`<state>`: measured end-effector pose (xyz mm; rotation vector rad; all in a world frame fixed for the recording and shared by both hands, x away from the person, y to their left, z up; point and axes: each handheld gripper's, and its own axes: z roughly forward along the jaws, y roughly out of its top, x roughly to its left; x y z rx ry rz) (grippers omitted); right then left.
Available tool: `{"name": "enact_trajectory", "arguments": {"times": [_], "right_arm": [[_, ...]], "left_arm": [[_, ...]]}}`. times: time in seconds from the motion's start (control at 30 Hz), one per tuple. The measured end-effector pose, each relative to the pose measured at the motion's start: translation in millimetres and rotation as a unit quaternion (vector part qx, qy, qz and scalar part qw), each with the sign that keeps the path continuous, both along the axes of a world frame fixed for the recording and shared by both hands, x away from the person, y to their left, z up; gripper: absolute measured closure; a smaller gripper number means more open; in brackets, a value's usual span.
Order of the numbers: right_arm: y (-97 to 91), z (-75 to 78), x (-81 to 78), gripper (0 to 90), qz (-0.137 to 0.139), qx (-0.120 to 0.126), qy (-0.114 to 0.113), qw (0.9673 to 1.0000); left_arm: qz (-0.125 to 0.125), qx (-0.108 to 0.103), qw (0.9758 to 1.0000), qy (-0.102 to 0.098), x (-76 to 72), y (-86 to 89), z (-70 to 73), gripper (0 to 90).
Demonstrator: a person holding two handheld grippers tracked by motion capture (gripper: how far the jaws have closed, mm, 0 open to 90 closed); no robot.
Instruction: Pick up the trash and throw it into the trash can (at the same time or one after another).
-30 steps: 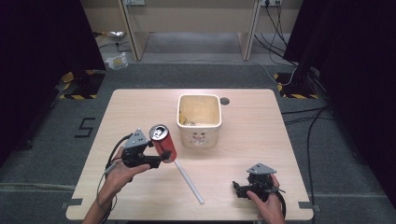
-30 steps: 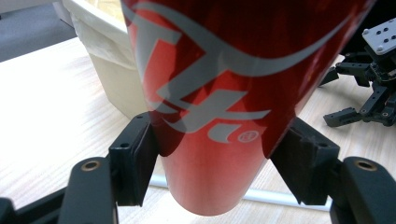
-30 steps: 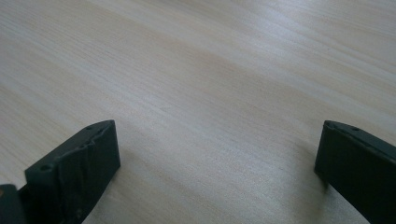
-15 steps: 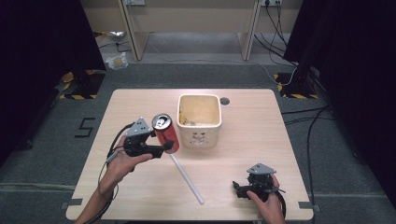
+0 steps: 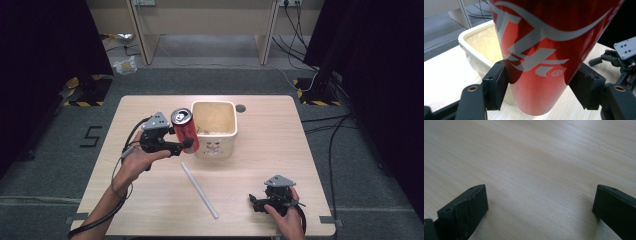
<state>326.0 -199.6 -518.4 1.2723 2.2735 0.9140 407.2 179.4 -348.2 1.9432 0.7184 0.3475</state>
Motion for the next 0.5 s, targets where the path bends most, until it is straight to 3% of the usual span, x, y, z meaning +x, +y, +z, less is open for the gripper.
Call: {"name": "enact_trajectory", "arguments": {"times": [0.13, 0.5], "right_arm": [[0.1, 0.0, -0.1, 0.2, -0.001, 0.001, 0.0, 1.0], [0.2, 0.1, -0.2, 0.2, -0.001, 0.002, 0.001, 1.0]], "left_arm": [[0.0, -0.002, 1.0, -0.004, 7.7, -6.5, 8.6, 33.8], [0.005, -0.001, 1.0, -0.002, 23.5, -15.8, 15.8, 33.8]]}}
